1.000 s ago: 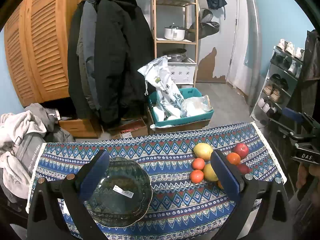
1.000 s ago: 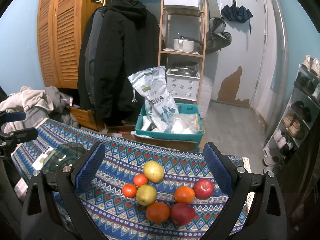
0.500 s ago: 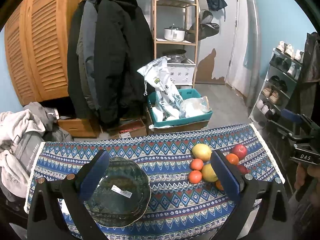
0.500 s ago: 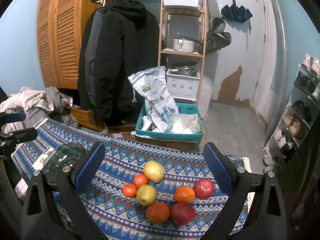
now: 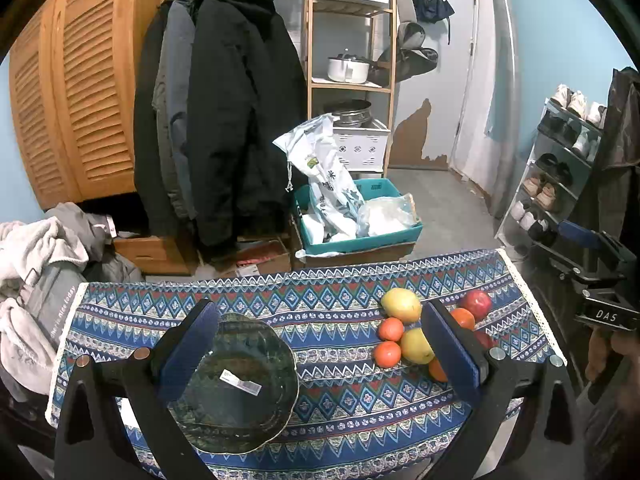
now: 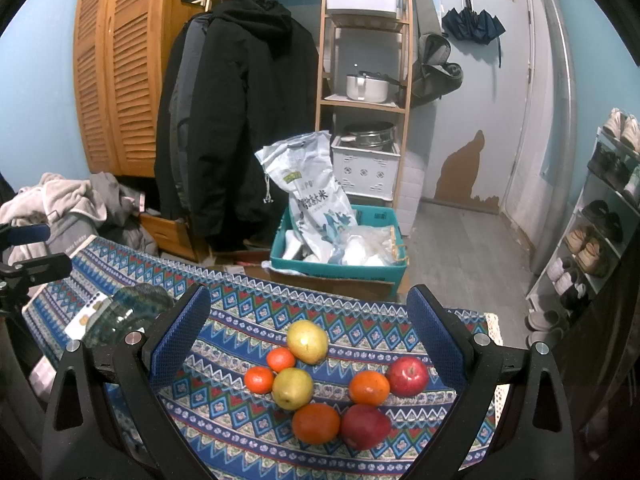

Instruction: Organize fruits

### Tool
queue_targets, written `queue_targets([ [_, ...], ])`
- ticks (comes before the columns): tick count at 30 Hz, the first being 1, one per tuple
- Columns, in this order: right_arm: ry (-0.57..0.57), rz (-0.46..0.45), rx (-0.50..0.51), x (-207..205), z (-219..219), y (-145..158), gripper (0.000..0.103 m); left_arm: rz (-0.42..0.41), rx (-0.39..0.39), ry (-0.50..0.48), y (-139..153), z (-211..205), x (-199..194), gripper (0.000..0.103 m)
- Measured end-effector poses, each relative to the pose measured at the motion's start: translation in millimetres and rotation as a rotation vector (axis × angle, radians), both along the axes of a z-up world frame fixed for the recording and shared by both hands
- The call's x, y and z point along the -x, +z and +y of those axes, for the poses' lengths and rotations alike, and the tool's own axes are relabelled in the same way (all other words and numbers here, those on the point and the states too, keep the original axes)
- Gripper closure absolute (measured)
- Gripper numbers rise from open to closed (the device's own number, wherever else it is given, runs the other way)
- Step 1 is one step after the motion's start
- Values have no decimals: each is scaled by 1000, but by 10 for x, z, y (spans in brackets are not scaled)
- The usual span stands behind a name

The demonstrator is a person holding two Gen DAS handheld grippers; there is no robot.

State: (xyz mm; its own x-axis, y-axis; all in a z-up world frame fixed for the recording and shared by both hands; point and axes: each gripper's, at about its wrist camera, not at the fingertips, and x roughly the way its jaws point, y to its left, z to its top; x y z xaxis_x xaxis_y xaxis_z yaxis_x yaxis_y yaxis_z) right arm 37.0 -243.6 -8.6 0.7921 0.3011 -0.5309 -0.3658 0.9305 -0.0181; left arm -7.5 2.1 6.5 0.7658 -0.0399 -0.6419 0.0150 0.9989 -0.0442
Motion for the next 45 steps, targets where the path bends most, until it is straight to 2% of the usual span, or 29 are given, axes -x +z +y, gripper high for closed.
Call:
queue_targets([
  [37, -35, 23, 5, -59, -178, -54, 6, 4, -5, -13, -25, -7, 11, 1],
  [45, -58, 47, 26, -103, -255, -132, 6, 16, -16, -25, -104, -95, -62, 1],
])
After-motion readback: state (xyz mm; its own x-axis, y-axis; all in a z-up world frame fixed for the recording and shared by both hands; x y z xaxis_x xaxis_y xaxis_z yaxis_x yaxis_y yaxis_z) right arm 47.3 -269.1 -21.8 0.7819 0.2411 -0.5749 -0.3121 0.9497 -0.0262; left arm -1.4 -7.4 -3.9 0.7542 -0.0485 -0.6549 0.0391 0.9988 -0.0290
